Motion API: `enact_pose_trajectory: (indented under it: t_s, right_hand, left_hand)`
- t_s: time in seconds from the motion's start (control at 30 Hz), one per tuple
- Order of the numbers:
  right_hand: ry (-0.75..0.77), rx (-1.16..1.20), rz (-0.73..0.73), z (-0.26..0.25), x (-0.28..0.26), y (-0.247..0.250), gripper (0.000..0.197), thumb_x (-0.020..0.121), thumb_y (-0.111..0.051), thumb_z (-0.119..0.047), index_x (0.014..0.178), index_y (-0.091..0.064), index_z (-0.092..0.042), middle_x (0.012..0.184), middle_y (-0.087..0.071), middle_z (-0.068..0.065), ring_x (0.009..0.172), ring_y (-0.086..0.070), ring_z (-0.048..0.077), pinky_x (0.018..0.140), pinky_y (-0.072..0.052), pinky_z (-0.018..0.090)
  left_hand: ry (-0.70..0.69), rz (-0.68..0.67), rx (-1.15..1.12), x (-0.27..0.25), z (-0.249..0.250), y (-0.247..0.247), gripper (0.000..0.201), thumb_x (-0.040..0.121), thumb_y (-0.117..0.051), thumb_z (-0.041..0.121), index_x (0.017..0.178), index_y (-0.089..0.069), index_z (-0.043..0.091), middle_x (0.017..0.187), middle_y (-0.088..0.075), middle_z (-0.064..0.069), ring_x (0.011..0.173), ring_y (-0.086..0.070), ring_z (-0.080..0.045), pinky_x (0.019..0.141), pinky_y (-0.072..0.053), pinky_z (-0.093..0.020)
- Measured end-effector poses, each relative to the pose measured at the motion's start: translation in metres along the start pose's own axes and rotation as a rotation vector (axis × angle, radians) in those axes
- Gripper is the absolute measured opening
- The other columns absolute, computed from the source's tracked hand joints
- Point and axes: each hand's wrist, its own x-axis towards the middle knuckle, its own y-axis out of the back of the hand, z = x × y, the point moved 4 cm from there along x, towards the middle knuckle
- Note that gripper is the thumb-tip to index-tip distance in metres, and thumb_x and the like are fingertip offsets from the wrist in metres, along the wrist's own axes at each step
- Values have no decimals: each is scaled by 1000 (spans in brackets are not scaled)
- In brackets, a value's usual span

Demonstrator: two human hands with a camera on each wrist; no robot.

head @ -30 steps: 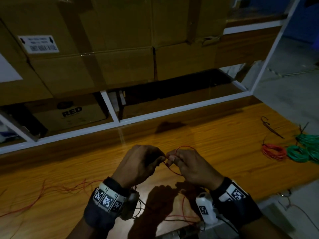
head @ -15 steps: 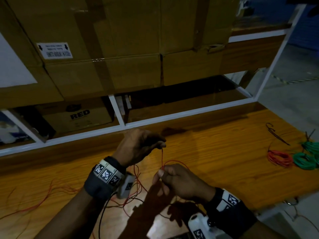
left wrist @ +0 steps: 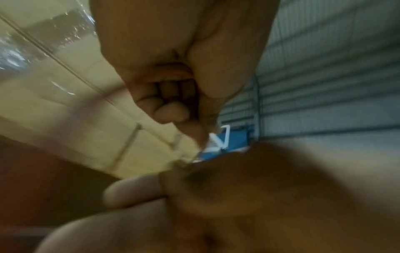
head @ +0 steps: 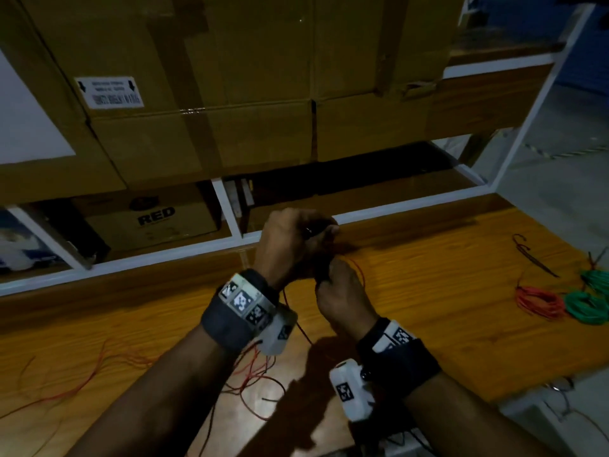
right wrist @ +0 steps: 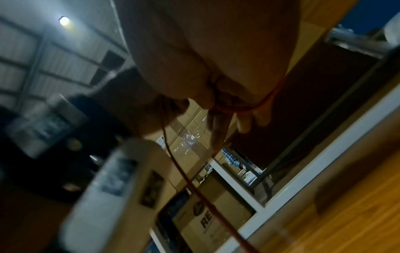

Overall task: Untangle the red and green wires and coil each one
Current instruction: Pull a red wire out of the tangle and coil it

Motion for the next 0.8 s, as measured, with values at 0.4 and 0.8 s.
enact_pose_trajectory:
  t_s: [0.4,0.8]
  right_hand:
    - [-34,1154,-697,-73,-30,37,35,103,-42,-22,110,-71,-6,88,-73,11,95,-72,28,85,-60,41]
    - [331,-212,268,-2,17,78,31,110,-39,-14,111,-69,-17,123,-71,3,136,-53,15,110,-45,37]
  left_hand:
    - [204,-167,-514,-5,-24,-11,32,98,-62,9,80,-83,25,79,-76,13,75,-71,-2,70,-59,-30]
    - [291,-376,-279,-77,-21,-73,30,100,-62,44,110,-75,19,61,-70,1,54,-66,-13,59,-57,-40]
